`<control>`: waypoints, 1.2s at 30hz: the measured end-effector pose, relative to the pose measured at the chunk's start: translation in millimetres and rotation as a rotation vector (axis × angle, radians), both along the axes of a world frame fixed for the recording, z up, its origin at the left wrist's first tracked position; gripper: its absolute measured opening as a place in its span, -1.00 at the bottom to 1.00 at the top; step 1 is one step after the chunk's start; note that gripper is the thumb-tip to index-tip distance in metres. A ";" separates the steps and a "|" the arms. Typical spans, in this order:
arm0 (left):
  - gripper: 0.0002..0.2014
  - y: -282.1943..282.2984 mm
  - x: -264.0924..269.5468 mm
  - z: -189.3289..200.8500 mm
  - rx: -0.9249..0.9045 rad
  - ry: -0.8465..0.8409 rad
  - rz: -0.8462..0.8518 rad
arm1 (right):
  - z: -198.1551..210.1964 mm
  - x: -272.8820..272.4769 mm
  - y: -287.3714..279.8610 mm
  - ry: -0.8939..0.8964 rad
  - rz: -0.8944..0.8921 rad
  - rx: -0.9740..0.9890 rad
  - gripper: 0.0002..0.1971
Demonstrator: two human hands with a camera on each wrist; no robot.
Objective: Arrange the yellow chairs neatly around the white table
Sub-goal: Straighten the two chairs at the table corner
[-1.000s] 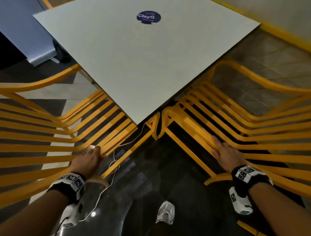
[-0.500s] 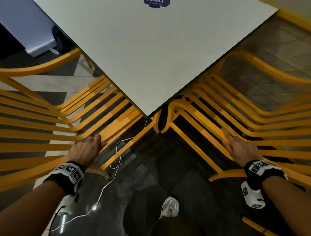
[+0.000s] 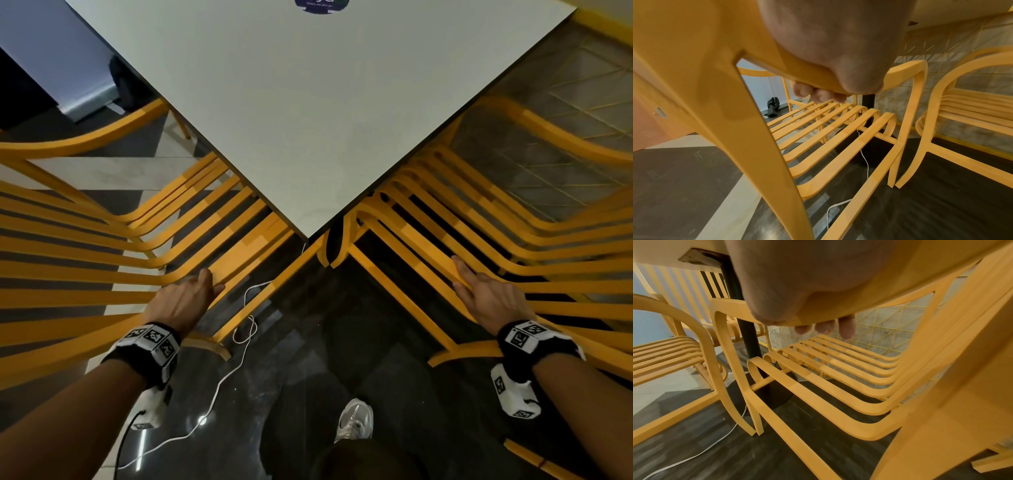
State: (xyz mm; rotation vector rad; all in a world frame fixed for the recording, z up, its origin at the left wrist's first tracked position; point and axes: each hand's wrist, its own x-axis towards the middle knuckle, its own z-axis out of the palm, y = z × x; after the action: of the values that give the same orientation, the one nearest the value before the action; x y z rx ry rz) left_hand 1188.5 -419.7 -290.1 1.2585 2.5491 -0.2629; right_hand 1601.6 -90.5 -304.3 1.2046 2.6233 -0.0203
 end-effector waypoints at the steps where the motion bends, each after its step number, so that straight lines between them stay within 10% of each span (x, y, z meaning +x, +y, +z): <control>1: -0.70 0.2 0.5 -0.5 0.004 -0.007 0.002 | 0.6 -0.7 -0.2 0.002 -0.001 -0.004 -0.42; 10: -0.69 13.0 3.8 -7.7 0.046 0.009 -0.030 | 8.5 -12.9 -0.1 -0.012 0.045 -0.009 -0.37; 18: -0.13 64.1 17.1 -29.1 0.134 0.038 -0.197 | -7.3 -50.4 6.1 0.017 0.120 -0.006 -0.33; 36: -0.12 48.0 9.5 -26.1 0.096 0.047 -0.203 | -1.7 -74.4 -3.7 0.058 0.133 -0.030 -0.34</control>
State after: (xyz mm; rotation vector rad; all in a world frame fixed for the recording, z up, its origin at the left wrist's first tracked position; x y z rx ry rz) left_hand 1198.0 -371.7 -316.3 1.5685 2.5001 -0.2159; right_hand 1527.2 -94.2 -306.1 1.0329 2.7373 -0.0707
